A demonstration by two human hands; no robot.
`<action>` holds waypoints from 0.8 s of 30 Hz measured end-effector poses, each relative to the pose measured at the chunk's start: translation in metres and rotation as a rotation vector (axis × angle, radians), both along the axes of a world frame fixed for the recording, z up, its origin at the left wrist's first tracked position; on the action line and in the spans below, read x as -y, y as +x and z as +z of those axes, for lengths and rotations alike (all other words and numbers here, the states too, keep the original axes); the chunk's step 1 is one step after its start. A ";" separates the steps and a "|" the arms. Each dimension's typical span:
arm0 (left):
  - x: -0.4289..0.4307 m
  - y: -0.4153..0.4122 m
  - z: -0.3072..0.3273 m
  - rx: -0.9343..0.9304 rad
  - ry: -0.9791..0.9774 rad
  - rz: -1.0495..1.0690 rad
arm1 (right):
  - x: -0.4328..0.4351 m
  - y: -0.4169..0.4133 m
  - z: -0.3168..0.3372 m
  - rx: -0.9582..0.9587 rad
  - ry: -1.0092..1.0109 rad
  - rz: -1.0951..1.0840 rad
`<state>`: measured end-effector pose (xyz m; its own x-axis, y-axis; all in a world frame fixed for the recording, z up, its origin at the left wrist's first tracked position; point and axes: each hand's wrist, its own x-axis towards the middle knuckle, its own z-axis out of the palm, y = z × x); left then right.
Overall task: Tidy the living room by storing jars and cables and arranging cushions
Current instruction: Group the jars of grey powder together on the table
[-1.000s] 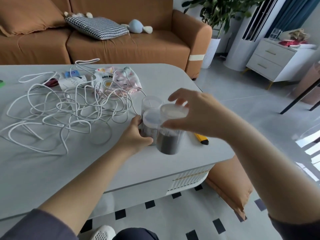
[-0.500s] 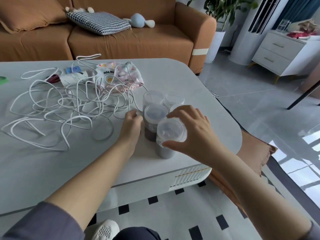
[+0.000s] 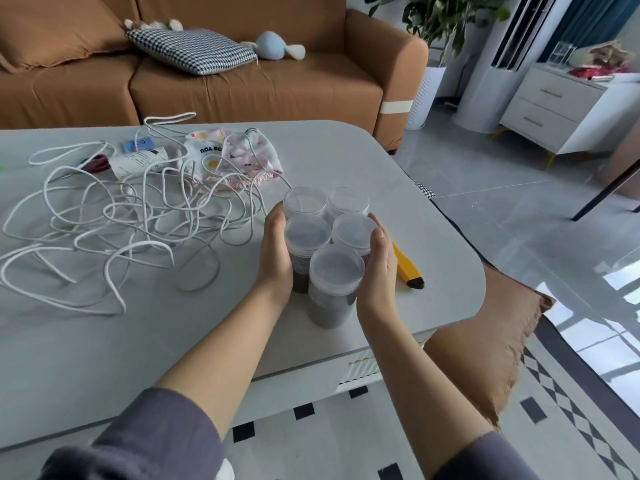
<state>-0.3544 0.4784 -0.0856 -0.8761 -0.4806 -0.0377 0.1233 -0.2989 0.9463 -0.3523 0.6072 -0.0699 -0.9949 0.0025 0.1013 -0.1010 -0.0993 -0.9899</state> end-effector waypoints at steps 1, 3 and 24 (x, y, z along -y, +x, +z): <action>-0.002 0.000 -0.001 -0.016 -0.024 0.027 | 0.000 -0.002 0.000 -0.005 -0.017 0.014; -0.005 -0.001 -0.006 -0.027 -0.070 0.072 | -0.001 -0.007 -0.001 -0.019 -0.050 0.031; -0.057 0.019 0.005 -0.055 -0.102 0.516 | -0.004 -0.008 -0.009 0.047 -0.093 0.019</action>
